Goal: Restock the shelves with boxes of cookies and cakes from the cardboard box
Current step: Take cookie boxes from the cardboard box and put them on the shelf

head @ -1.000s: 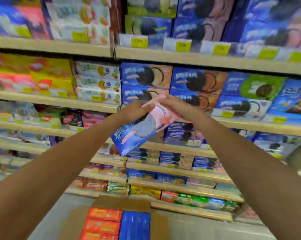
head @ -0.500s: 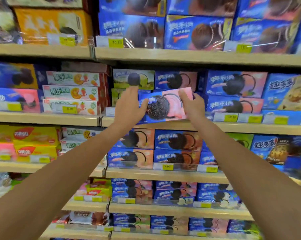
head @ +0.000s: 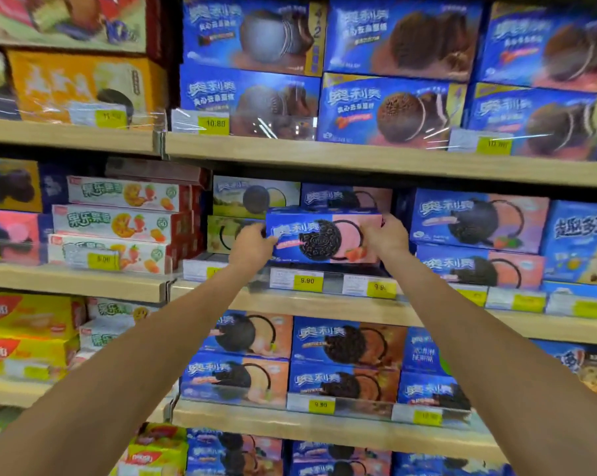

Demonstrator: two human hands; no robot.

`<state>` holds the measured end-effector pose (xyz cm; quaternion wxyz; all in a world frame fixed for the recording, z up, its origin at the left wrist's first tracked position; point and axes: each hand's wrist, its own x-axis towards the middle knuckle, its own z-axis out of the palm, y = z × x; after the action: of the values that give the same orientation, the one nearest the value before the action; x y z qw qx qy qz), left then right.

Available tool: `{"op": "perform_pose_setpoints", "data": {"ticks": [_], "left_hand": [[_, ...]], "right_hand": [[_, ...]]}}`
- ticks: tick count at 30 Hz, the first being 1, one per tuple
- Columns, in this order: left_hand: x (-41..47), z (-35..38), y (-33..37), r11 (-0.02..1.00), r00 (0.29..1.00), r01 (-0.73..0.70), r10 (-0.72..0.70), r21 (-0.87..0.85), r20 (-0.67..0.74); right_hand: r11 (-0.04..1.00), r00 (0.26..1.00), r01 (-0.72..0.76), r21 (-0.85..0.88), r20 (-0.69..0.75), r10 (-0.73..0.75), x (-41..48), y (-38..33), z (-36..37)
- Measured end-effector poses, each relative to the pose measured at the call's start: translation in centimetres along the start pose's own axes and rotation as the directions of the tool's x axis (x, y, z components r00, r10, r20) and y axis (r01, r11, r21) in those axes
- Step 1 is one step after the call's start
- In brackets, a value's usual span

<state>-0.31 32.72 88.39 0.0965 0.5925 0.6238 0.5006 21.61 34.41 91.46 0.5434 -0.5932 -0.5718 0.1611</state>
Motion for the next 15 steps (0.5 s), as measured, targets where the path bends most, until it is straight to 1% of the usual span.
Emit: {"op": "perform_pose_setpoints", "data": {"ticks": [2,4,5,7,9,11,15], "left_hand": [[0.6,1.0,-0.4,0.990,0.999,0.036,-0.039,0.134,0.018],[1.5,2.4,-0.3,0.985,0.998,0.035,-0.043,0.167,0.044],[2.0,3.0,-0.1,0.987,0.998,0.036,-0.045,0.159,0.054],[3.1,3.9,0.1,0.995,0.993,0.052,-0.061,0.090,0.099],[4.2,4.7,0.2,0.997,0.980,0.073,-0.077,0.028,0.185],[4.9,5.4,0.5,0.994,0.962,0.108,-0.106,0.004,0.253],[5.3,6.0,1.4,0.984,0.928,0.176,-0.161,-0.016,0.336]], "right_hand": [[0.996,0.997,-0.049,-0.069,0.048,0.052,0.5,0.5,0.6],[0.995,0.993,-0.070,-0.069,0.095,0.077,1.1,1.1,1.4],[0.995,0.991,-0.066,-0.071,0.108,0.073,1.3,1.3,1.6],[0.997,0.993,-0.052,-0.066,0.105,0.059,1.7,1.7,1.3],[0.998,0.992,-0.055,-0.021,0.110,0.057,2.3,2.2,1.1],[0.998,0.990,-0.065,0.014,0.128,0.063,3.2,2.8,1.0],[0.997,0.986,-0.064,0.043,0.155,0.057,3.6,3.4,0.8]]}}
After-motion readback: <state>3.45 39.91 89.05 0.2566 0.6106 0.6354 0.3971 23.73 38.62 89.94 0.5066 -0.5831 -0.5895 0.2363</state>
